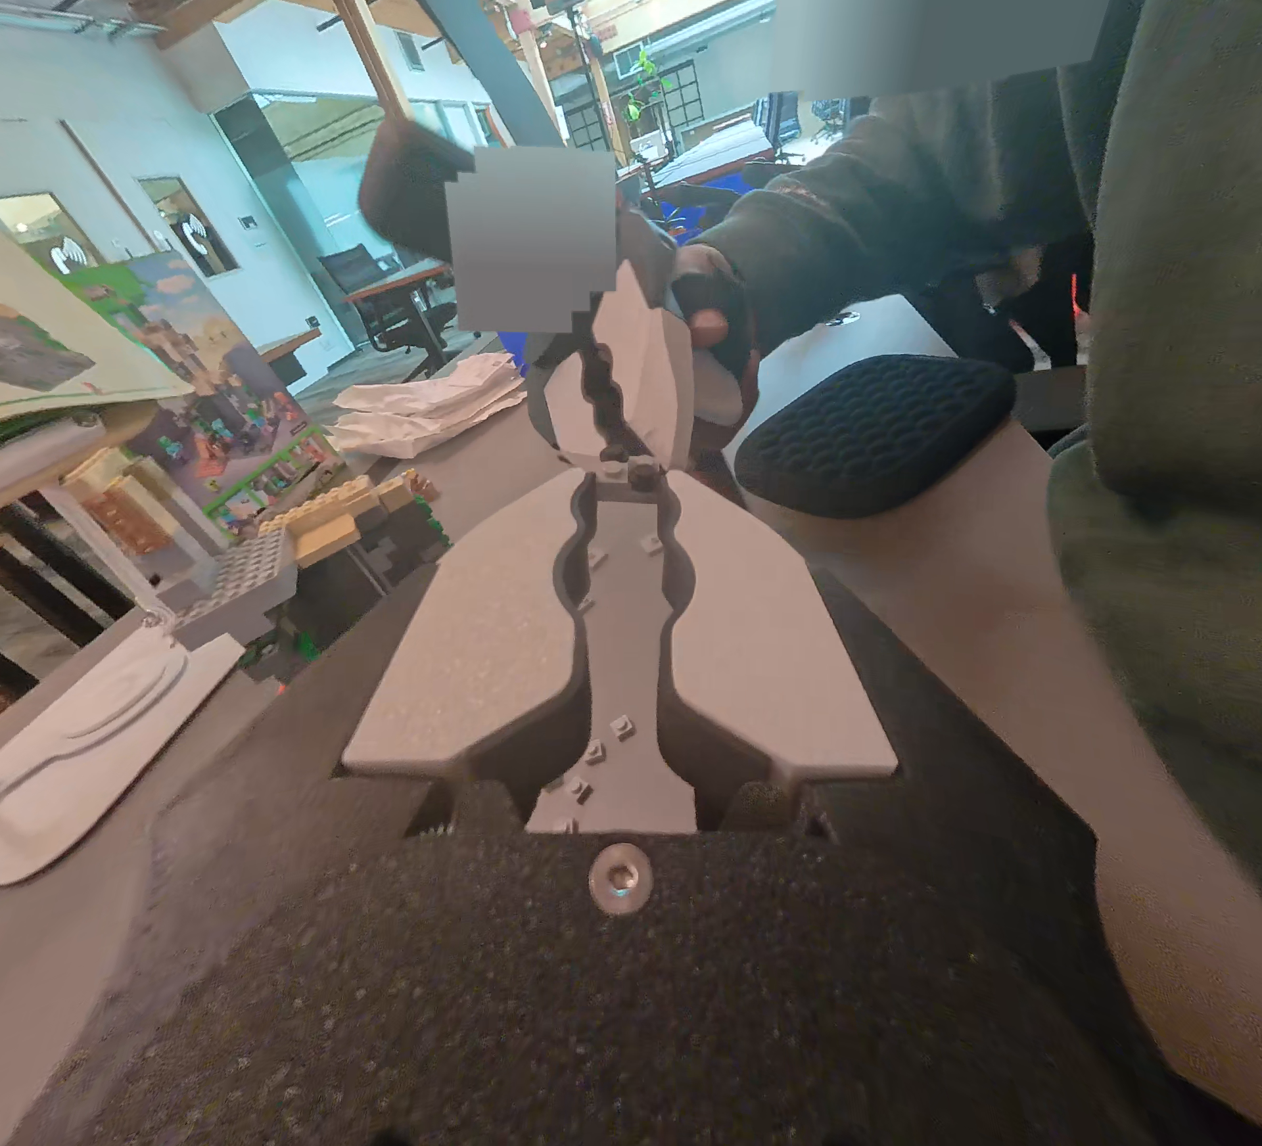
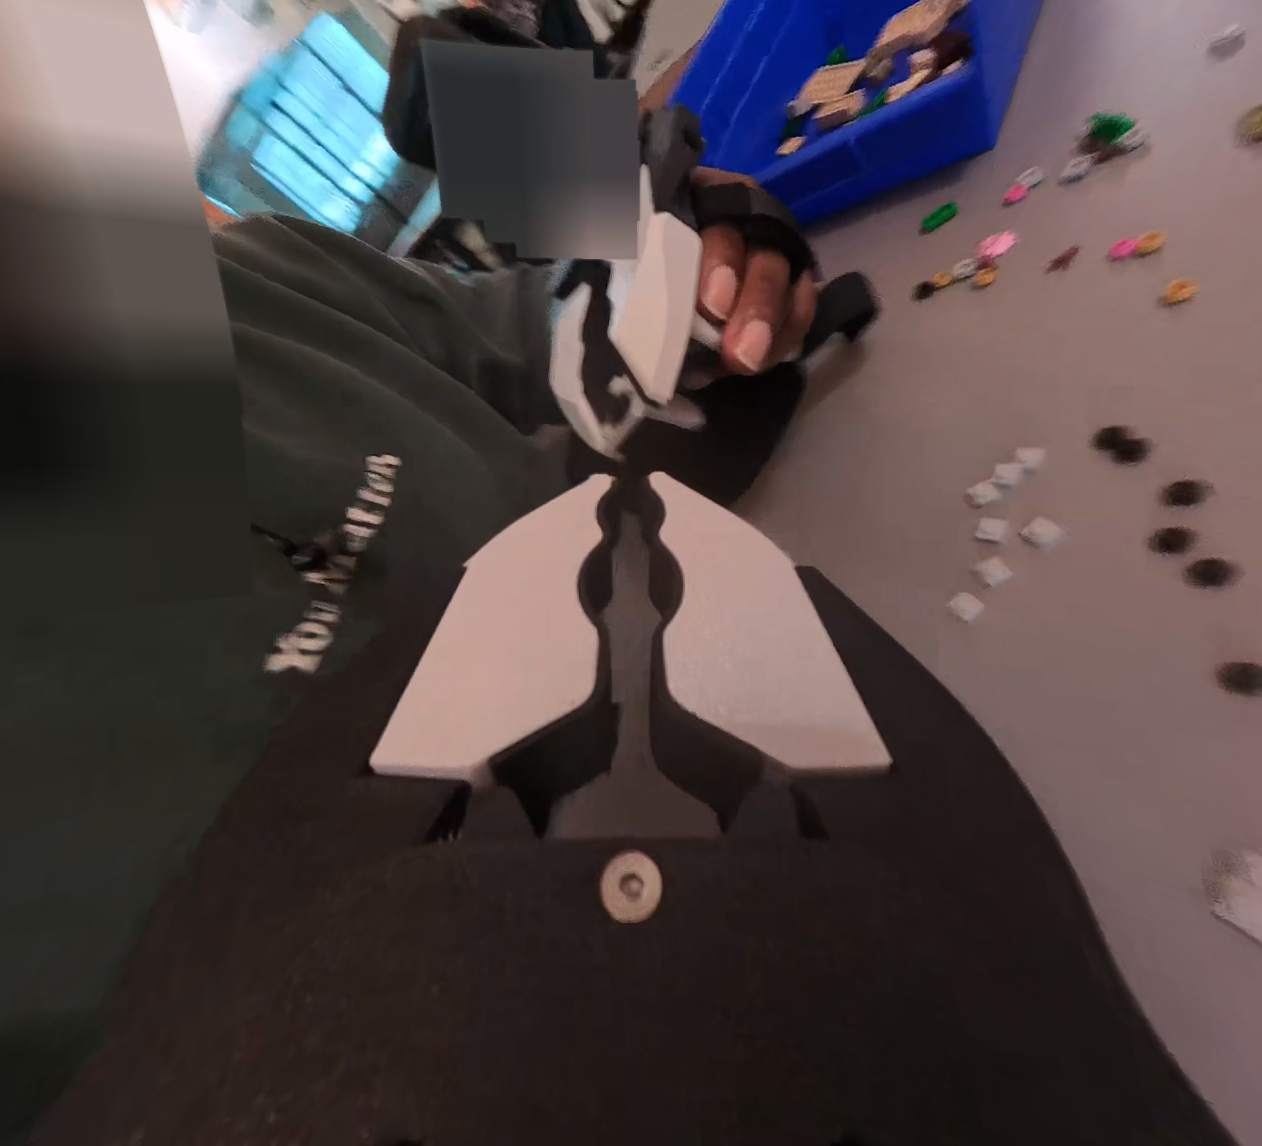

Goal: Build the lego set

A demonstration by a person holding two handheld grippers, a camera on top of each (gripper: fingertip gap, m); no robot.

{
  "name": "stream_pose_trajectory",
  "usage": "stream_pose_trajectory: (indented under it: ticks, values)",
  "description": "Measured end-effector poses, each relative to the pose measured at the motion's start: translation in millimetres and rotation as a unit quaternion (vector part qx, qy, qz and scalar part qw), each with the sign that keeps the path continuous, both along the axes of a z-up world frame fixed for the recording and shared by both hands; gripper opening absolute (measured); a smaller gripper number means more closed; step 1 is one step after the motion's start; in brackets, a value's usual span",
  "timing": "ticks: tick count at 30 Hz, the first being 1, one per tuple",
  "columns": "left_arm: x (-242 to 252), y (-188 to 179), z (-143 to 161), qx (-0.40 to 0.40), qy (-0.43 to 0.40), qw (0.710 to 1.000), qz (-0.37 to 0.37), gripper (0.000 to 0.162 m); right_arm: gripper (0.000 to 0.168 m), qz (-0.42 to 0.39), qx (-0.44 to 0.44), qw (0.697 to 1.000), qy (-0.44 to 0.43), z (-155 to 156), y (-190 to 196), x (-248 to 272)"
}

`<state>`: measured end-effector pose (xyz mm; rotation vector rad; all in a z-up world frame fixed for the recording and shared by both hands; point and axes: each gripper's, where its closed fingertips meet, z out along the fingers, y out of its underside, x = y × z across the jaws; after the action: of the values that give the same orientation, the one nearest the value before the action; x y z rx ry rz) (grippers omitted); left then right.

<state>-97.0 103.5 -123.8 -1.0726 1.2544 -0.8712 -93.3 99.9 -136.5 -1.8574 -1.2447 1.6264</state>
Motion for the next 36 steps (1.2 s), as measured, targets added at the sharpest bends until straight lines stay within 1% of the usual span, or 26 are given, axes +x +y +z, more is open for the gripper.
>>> stream_pose_trajectory:
  ticks: [2,4,6,8,10,12,16,19,28,36]
  values:
    - [-5,13,-1,-0.019,0.006,0.999,0.026,0.016,0.013,-0.027,0.128,0.990,-0.054,-18,20,11]
    - [-11,26,-3,-0.043,0.008,0.998,0.047,0.016,0.016,-0.041,0.254,0.959,-0.120,-41,39,24]
    - [-15,37,-8,-0.072,0.015,0.995,0.064,0.016,0.017,-0.028,0.333,0.926,-0.179,-65,49,33]
    - [-16,43,-14,-0.099,0.020,0.992,0.070,0.016,0.017,0.001,0.364,0.905,-0.221,-86,51,36]
    - [-16,47,-21,-0.122,0.029,0.989,0.073,0.016,0.017,0.020,0.376,0.895,-0.240,-97,52,35]
    - [-17,51,-27,-0.137,0.036,0.987,0.079,0.016,0.017,0.021,0.392,0.883,-0.255,-99,64,35]
    - [-16,52,-32,-0.156,0.038,0.984,0.077,0.016,0.017,0.006,0.381,0.882,-0.278,-98,92,36]
    - [-15,52,-34,-0.159,0.039,0.984,0.073,0.016,0.016,0.008,0.372,0.880,-0.294,-104,104,35]
    - [-14,49,-34,-0.157,0.039,0.985,0.066,0.016,0.014,0.021,0.350,0.884,-0.309,-117,108,31]
    - [-13,49,-35,-0.153,0.043,0.985,0.066,0.016,0.013,0.021,0.341,0.888,-0.308,-118,106,32]
